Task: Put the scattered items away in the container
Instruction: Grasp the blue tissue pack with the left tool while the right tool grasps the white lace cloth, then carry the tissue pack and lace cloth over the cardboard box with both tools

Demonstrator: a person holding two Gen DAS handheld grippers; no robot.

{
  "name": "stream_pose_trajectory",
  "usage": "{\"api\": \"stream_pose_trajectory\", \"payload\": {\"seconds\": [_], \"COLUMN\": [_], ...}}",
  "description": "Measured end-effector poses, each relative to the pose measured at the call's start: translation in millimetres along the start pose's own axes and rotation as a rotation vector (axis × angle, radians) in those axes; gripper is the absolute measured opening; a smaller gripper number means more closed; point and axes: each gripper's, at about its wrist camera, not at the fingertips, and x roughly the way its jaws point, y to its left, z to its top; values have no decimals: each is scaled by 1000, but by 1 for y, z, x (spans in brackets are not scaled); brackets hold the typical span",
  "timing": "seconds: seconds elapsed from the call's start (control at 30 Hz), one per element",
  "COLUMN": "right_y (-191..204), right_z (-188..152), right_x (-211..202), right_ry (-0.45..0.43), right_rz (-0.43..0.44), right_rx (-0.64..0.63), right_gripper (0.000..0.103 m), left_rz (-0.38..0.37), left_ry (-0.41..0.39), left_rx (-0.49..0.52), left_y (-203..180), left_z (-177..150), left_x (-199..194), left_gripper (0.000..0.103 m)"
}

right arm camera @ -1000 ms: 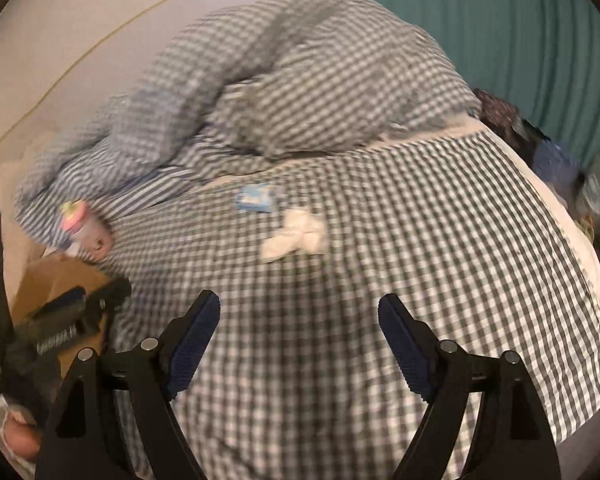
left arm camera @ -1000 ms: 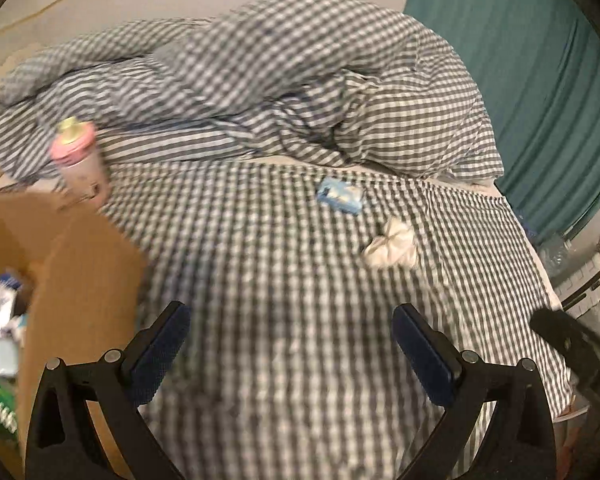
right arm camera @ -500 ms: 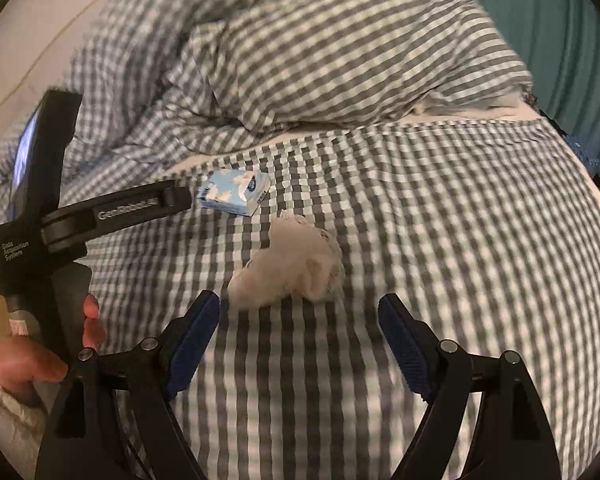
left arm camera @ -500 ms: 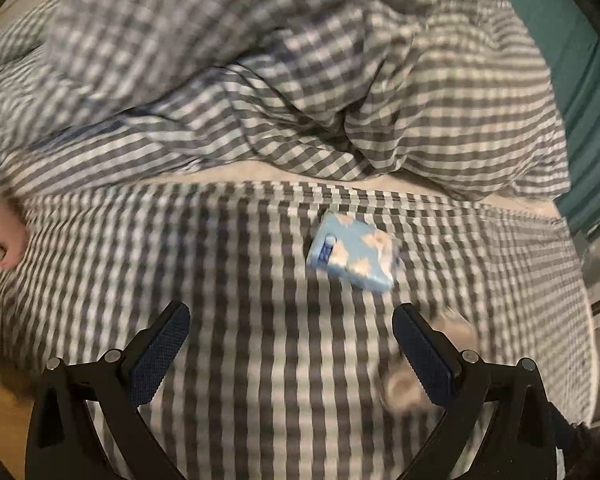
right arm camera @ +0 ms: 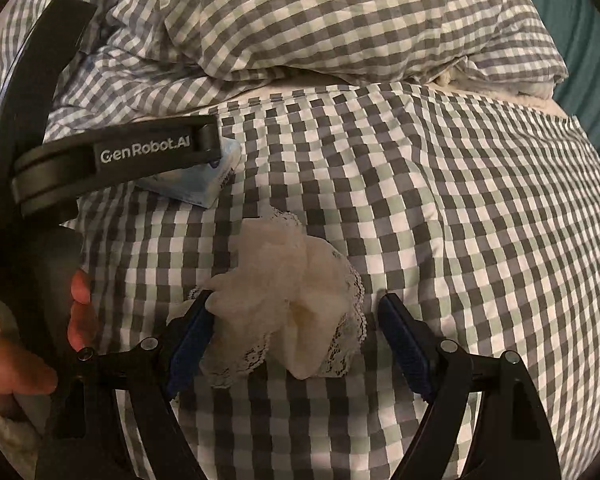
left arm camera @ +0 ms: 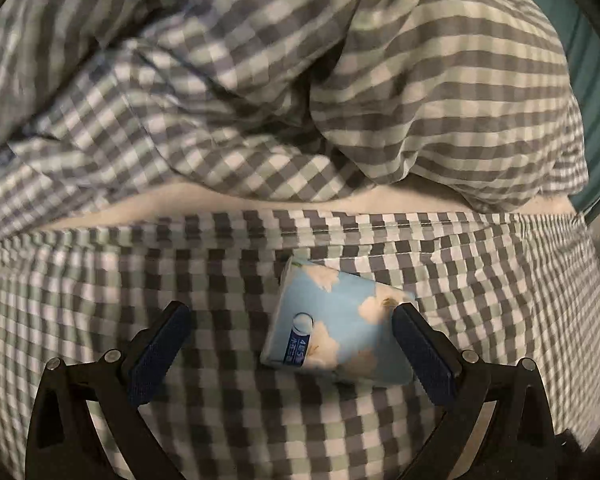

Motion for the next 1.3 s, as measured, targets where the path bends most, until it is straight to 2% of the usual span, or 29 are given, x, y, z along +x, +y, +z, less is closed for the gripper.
{"api": "stream_pose_trajectory", "payload": {"seconds": [0.03,0.1,0.23,0.33,0.4,0.47,0.53,0.57,0.6,0.63,0.67,0.77,0.93,1.07,1.13,1.23,1.3], "right_y": [0,0,-1,0,1,-1,-2,-4,-6,-8,-11,-15,-24,-30,-37,-48,-53], "right_z": [-1,-1,-4,-4,-3,-4,-3,-2,-2,-2,-3,-4,-5,-10,-18,-30,-43], "right_x": [0,-1,-3,-2,-1,-3,-6,-10,-13,-16,-21,-37,-75,-111,-131,-153,-173], "right_ry": [-3,-2,-1,3,6,1,-2,-1,-2,-7,-11,-31,-68,-99,-109,-124,-140], "right_rz": [-1,3,5,6,10,22,32,32,42,50,53,44,44,35,48,41,48], "right_rx": [-2,-5,-3,-2,-2,4,10,12,15,22,30,38,52,65,74,90,103], "right_gripper": [76,74,74,74,72,54,26,22,19,17,16,16,16,16,16,16,16], "left_rz": [-9,-38,-74,-57,-18,2,6,6,3,-2,-9,38,58,37,51,57,80], "left_ry": [0,-1,27,58,52,46,54,49,33,27,25,4,-31,-68,-71,-81,-103], "left_rx": [-9,6,133,180,210,229,205,201,207,210,214,206,183,137,118,100,100], "left_y": [1,0,-16,-25,-32,-37,-36,-35,-36,-37,-38,-41,-42,-37,-37,-39,-41], "left_z": [-1,-6,-17,-21,-24,-26,-25,-26,-27,-26,-27,-30,-40,-62,-47,-54,-71], "left_x": [1,-1,-4,4,7,8,7,5,0,-4,-10,-27,-64,-121,-129,-163,-192], "left_gripper": [103,103,103,103,103,103,102,91,64,48,18,18,18,18,18,18,18]}}
